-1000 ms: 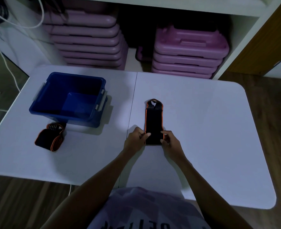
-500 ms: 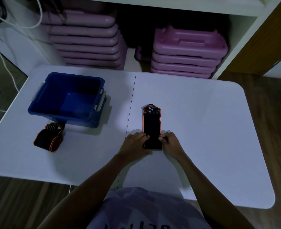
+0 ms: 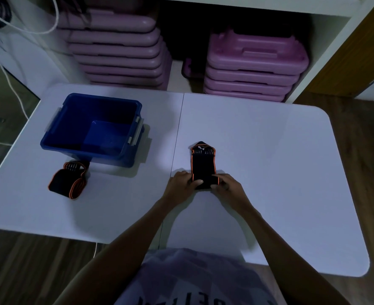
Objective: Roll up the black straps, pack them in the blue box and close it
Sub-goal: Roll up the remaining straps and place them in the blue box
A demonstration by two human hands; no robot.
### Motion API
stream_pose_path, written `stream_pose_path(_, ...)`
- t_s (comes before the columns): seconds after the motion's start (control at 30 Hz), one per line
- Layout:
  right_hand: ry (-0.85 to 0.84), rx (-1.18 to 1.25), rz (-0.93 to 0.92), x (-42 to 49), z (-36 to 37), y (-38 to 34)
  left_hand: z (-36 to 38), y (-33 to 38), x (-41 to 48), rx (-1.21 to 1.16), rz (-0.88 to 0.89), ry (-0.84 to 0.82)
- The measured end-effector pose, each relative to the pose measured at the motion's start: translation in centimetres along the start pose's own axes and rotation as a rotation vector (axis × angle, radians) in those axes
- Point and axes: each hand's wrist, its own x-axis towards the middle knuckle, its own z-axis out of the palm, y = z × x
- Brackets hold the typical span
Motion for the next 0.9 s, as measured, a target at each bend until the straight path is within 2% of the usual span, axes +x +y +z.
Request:
stream_pose_path(0.1, 0.009, 0.035, 0.04, 0.5, 0.0, -0.3, 0.1, 0.1, 0.4, -0.096, -0.115, -0.001)
stream_pose_path(0.2, 0.019, 0.029, 0.081, 1.1, 0.0, -0.6, 0.2, 0.2, 0.4, -0.168, -0.157, 0.036)
stream_pose_path(0.27, 0.029, 0.033, 0.104, 1.7, 0.1, -0.9, 0.4, 0.1, 0.4, -0.15, -0.123, 0.059)
stream_pose_path(0.37, 0.079, 0.079, 0.127, 2.3, 0.1, -1.5, 1.5, -0.5, -0.2, 0.006, -0.026, 0.086)
stream_pose_path(0.43, 0.077, 0.083, 0.126, 2.6, 0.2, -1.7, 1.8, -0.5, -0.6, 0.028, -0.029, 0.119)
stream_pose_path(0.6, 0.081, 0.1, 0.155, 2.1, 0.4, -1.7, 1.1, -1.2, -0.1, 0.144, 0.087, 0.098)
stream_pose_path(0.77, 0.075, 0.162, 0.161, 1.0, 0.4, -2.1, 0.6, -2.0, -0.1, 0.179, 0.182, 0.04)
stream_pose_path(0.9, -0.021, 0.096, 0.123, -0.1, 0.2, -1.4, 0.4, -1.8, -0.2, 0.1, 0.169, -0.004)
